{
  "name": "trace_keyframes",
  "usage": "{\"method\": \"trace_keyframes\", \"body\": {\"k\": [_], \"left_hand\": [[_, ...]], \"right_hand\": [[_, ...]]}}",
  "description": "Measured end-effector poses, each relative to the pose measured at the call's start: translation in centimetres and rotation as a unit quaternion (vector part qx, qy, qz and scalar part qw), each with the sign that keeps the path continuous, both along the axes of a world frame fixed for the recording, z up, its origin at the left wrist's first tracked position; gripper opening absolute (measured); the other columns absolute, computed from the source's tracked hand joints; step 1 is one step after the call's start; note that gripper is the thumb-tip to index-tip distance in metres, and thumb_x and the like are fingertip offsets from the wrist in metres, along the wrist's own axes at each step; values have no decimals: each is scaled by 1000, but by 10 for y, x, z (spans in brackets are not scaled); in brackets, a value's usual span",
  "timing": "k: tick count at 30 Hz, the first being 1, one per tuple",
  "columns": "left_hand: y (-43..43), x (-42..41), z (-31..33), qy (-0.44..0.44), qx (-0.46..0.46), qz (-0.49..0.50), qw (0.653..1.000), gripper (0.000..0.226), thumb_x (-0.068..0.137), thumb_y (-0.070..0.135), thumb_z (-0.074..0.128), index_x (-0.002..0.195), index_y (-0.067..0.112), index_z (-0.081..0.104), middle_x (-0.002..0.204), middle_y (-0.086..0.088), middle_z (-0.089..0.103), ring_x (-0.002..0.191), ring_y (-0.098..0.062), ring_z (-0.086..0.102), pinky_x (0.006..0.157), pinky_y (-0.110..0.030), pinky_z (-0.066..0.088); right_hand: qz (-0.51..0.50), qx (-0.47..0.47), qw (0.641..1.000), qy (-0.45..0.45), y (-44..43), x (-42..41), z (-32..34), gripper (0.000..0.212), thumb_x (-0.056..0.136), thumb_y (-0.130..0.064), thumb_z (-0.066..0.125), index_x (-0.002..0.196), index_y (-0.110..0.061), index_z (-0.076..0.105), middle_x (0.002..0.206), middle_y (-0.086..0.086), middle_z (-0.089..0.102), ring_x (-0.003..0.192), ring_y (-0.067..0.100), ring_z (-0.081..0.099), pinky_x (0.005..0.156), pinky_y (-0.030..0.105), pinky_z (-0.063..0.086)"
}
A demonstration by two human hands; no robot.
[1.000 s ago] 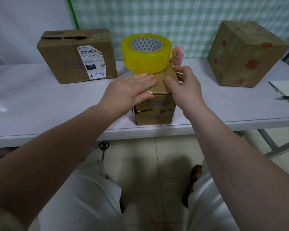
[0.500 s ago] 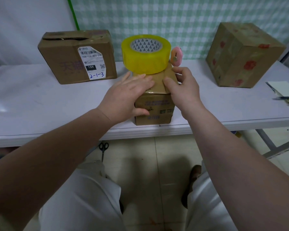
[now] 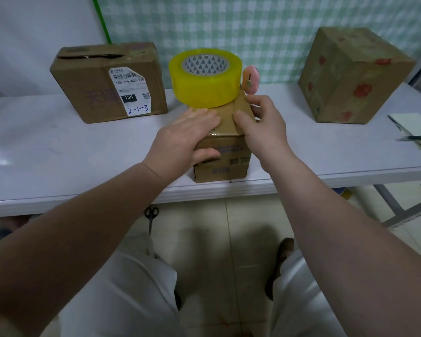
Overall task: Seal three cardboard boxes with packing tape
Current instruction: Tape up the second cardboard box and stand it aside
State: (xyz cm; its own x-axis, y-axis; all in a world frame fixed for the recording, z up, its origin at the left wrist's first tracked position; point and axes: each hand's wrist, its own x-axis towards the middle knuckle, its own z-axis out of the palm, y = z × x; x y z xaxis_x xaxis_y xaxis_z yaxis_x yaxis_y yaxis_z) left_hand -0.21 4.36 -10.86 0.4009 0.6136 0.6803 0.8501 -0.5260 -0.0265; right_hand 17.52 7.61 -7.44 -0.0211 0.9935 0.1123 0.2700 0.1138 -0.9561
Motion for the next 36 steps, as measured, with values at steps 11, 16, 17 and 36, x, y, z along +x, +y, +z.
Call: {"method": "trace_keyframes", "body": {"k": [11,16,17,36], "left_hand": [[-31,22,17,4,-49,6,999,55,76,37,68,119,3,64,123,-16,63,115,-30,60,105,-36,36],[-41,34,52,-137,60,-18,989,31,87,28,63,104,3,71,106,-7,71,99,-17,64,89,-20,45],[-40,29,65,-187,98,13,977,24,88,22,61,99,3,71,99,-1,70,94,-14,62,85,-15,43],[-26,-33,69,-307,-290,252,871,52,101,41,24,98,6,62,103,-15,65,95,-32,58,89,-45,46]], "right_hand": [[-4,24,999,-28,15,15,2,16,89,-30,62,101,-24,71,95,-11,68,97,10,63,87,29,50],[-116,32,978,-168,19,18,10,49,87,-57,53,114,-18,65,112,-1,65,104,18,59,78,29,41],[-122,33,978,-168,14,16,14,52,88,-58,53,121,-19,61,118,1,61,106,19,58,78,29,40],[-67,-2,988,-140,17,26,7,57,80,-3,47,131,-28,59,147,12,44,138,23,37,108,34,38]]}}
